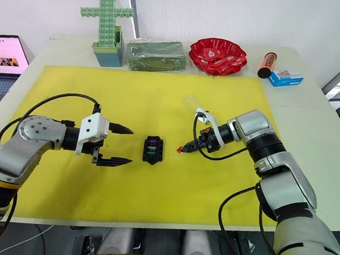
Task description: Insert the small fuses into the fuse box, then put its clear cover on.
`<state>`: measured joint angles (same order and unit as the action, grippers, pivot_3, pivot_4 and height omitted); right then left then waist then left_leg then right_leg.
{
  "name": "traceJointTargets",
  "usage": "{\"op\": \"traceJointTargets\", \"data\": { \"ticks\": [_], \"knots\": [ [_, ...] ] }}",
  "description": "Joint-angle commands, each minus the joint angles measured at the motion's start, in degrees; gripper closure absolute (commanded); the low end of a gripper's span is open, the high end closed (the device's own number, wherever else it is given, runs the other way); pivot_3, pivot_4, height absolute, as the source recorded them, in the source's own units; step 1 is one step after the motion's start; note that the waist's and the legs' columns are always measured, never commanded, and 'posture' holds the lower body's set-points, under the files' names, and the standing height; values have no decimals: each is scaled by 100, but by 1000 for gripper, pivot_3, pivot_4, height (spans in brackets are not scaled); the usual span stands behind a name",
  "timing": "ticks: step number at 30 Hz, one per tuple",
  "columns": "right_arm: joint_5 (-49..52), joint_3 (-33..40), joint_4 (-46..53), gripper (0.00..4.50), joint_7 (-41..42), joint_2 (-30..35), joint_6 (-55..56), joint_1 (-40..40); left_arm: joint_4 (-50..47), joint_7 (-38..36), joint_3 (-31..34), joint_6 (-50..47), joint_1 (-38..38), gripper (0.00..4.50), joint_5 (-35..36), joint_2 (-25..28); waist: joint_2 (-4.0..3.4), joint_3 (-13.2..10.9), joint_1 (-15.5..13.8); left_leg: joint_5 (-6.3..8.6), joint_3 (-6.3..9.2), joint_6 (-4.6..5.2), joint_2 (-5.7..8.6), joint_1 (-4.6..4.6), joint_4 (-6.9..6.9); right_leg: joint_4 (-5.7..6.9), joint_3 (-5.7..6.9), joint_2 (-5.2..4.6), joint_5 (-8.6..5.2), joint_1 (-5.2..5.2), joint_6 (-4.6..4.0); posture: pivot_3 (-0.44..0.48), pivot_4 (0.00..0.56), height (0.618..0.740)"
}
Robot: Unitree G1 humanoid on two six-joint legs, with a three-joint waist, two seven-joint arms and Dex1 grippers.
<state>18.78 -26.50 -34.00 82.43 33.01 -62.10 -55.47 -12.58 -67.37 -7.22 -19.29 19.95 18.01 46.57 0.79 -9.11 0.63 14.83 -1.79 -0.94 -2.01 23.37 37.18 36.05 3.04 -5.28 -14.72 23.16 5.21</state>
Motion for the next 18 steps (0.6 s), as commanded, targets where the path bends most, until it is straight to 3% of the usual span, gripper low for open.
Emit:
{"op": "traceJointTargets", "data": {
  "ticks": [1,9,18],
  "knots": [
    [-4,140,99,4460,-50,-6,-92,-34,-154,22,80,79,36,0,5,8,0,0,0,0,0,0,0,0,0,0,0,0,0,0,0,0,150,740],
    [474,775,1080,4460,-622,87,-1059,473,-169,52,87,70,16,0,9,-6,0,0,-9,0,1,0,0,0,0,0,0,0,0,-1,0,0,150,740],
    [1220,2849,3082,4460,-2475,-309,-2966,1551,-228,141,124,63,-90,0,27,-1,0,0,-21,0,3,0,0,0,-2,-1,1,-1,0,-2,0,0,150,740]
  ]
}}
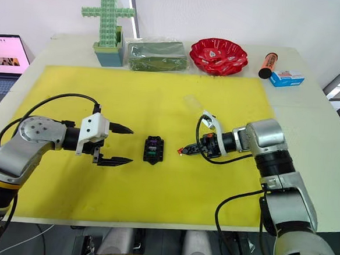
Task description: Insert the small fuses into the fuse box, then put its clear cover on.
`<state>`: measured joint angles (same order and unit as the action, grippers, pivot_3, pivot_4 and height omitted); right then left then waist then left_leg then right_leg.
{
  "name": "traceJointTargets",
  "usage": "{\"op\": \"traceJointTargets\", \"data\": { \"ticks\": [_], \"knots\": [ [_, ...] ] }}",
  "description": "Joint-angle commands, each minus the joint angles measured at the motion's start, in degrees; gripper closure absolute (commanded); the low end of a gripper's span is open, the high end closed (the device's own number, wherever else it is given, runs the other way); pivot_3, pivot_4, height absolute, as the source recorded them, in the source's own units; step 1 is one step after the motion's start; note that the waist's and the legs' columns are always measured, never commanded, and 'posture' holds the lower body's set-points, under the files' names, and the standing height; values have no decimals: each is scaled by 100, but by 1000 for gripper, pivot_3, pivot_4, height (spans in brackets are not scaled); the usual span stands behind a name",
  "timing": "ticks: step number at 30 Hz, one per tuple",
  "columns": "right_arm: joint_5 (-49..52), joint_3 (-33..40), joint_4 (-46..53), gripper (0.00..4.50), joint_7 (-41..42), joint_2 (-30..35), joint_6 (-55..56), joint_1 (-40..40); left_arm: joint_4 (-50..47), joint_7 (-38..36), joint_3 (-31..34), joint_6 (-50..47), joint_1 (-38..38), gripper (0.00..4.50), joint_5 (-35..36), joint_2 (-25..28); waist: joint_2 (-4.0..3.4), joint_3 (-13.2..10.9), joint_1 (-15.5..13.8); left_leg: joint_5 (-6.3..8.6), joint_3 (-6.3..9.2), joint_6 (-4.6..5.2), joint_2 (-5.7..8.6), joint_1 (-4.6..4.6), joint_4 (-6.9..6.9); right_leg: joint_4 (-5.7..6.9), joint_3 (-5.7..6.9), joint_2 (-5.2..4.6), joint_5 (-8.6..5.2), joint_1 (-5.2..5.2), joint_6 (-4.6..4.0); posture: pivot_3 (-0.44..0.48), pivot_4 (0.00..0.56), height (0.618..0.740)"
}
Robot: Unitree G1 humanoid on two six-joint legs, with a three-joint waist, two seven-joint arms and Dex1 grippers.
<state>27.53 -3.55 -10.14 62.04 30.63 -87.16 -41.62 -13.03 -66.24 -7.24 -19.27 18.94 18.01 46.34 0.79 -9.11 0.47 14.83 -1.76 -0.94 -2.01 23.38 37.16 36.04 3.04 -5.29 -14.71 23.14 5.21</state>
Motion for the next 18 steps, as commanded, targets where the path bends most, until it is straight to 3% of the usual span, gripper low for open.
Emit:
{"op": "traceJointTargets", "data": {
  "ticks": [1,13,18],
  "knots": [
    [454,658,847,4460,-584,-92,-517,249,-187,32,129,62,1,0,30,24,0,0,-10,0,2,0,0,0,-1,0,0,0,0,0,0,0,150,740],
    [2161,1428,1641,4460,-3135,-502,-534,1327,-164,17,81,129,11,0,-19,14,2,2,4,0,3,0,0,-1,-1,-2,0,0,0,-3,0,0,150,740],
    [2862,1375,1760,4460,-3695,-349,-534,1461,-163,15,78,139,15,0,-17,10,2,2,-1,0,4,0,0,-1,-1,-3,0,0,0,-4,0,0,150,740]
  ]
}}
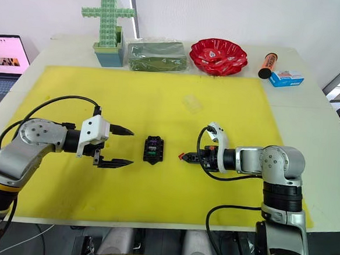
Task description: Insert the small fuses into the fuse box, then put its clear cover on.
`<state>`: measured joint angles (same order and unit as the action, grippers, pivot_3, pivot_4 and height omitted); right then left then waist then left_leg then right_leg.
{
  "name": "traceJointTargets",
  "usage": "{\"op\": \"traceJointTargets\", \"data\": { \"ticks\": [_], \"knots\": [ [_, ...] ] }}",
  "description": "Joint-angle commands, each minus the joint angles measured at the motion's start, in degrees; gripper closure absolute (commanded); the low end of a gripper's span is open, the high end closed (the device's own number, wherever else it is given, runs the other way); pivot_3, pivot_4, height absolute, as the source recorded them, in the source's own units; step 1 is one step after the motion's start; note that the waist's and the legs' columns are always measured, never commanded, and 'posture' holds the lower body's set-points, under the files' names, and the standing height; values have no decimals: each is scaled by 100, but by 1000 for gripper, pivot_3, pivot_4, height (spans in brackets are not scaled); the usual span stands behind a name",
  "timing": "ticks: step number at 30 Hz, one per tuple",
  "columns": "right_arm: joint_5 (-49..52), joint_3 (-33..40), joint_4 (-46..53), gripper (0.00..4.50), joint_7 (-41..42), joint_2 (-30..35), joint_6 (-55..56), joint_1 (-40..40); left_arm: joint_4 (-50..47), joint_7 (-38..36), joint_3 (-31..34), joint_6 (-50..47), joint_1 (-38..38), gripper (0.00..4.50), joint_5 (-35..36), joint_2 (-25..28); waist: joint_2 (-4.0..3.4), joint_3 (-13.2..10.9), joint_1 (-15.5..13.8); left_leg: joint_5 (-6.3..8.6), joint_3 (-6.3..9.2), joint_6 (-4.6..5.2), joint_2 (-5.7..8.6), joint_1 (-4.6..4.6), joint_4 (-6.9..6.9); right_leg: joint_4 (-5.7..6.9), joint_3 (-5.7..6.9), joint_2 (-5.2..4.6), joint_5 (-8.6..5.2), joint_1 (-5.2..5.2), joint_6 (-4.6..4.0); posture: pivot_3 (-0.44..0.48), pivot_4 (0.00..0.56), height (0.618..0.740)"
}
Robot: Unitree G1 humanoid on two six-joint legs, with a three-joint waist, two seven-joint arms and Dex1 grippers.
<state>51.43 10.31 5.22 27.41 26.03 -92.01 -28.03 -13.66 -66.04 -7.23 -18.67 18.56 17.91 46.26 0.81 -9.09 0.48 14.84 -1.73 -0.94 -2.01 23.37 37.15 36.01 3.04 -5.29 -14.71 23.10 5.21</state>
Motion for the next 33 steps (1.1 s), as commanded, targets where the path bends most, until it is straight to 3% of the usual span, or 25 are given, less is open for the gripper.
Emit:
{"op": "traceJointTargets", "data": {
  "ticks": [1,18,26,32,33],
  "knots": [
    [604,-51,243,4460,-301,181,-49,115,-91,-3,72,90,56,0,-14,15,0,0,-2,0,1,0,0,0,0,0,0,0,0,0,0,0,150,740],
    [1525,-190,249,4460,-886,677,-49,113,-123,43,91,81,19,0,-39,-2,0,0,-3,0,1,0,0,1,0,-2,0,0,0,0,0,0,150,740],
    [1522,-546,1078,4460,160,1483,284,79,-61,30,98,93,70,0,-41,-3,0,0,1,1,2,1,0,1,0,-4,-1,0,0,1,0,0,150,740],
    [729,-995,698,4460,1015,1872,1195,-383,-3,-17,115,97,152,0,-30,17,1,-1,-2,1,1,1,0,1,0,-4,-1,1,-1,2,0,0,150,740],
    [617,-1106,582,4238,1209,1934,1305,-466,-17,-33,133,89,159,0,-13,32,1,-1,-7,1,2,1,0,1,0,-5,0,1,-1,2,0,0,150,740]
  ]
}}
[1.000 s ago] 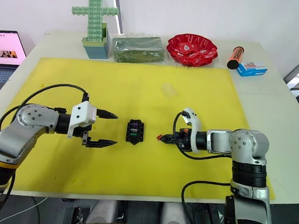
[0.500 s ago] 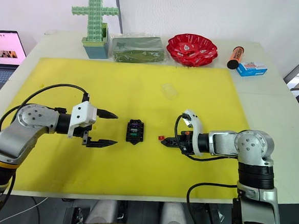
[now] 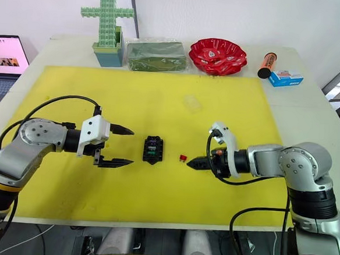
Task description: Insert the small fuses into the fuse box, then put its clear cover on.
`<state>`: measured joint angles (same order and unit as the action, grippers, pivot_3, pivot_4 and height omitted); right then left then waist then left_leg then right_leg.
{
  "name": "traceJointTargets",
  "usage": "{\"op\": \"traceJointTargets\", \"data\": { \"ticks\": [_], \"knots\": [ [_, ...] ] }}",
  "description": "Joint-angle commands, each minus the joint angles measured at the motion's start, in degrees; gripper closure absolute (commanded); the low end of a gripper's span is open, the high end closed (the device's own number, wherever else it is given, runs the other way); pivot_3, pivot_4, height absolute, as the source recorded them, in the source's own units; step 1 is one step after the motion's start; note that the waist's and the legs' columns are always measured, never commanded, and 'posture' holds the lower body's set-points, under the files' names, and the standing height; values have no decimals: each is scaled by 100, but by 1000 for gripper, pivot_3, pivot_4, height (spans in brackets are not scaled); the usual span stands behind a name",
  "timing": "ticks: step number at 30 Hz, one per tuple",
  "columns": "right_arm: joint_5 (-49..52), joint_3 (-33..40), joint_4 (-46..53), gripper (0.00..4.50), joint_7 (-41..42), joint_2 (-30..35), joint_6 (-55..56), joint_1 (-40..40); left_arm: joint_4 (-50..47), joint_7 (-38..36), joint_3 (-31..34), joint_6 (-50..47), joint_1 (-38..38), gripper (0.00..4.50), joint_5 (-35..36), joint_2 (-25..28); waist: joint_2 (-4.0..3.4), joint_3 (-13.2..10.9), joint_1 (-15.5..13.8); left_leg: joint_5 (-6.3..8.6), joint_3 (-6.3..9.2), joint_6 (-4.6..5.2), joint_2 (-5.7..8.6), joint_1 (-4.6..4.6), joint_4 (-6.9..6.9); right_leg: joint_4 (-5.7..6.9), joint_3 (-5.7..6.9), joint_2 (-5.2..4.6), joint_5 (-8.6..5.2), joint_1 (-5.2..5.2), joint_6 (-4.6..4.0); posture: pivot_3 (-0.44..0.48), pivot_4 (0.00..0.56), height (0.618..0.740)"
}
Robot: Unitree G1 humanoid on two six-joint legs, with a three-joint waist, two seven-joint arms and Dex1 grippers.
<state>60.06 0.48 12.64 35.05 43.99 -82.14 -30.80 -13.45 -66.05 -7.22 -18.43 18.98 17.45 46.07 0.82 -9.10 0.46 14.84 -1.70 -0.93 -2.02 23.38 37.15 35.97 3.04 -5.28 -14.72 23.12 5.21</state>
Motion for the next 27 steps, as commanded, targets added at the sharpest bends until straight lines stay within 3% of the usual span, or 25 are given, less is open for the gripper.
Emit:
{"op": "traceJointTargets", "data": {
  "ticks": [1,3,13,18,27],
  "knots": [
    [-354,-242,-251,3992,684,220,435,-247,-56,-40,141,36,141,0,53,58,0,0,-7,0,0,0,0,0,0,-1,0,0,0,0,0,0,150,740],
    [-616,-535,-401,3530,1221,405,740,-306,-132,-91,193,-29,153,0,140,95,1,0,-21,0,-1,0,0,1,0,-3,0,0,0,0,0,0,150,740],
    [-1423,-1299,-1188,8,2513,520,1172,-809,-403,-376,358,-415,391,0,733,194,1,-1,-4,0,-1,0,0,1,1,-2,0,0,0,1,0,0,150,740],
    [-1442,-1351,-1560,8,2658,359,711,-1166,-376,-486,363,-467,516,0,814,222,1,-1,-7,0,-2,0,0,1,2,-1,0,0,0,0,0,0,150,740],
    [-1499,-1356,-1720,8,2660,100,338,-1101,-343,-587,107,-458,763,0,831,-16,0,-1,-12,0,-3,0,1,1,2,1,0,0,0,0,0,0,150,740]
  ]
}}
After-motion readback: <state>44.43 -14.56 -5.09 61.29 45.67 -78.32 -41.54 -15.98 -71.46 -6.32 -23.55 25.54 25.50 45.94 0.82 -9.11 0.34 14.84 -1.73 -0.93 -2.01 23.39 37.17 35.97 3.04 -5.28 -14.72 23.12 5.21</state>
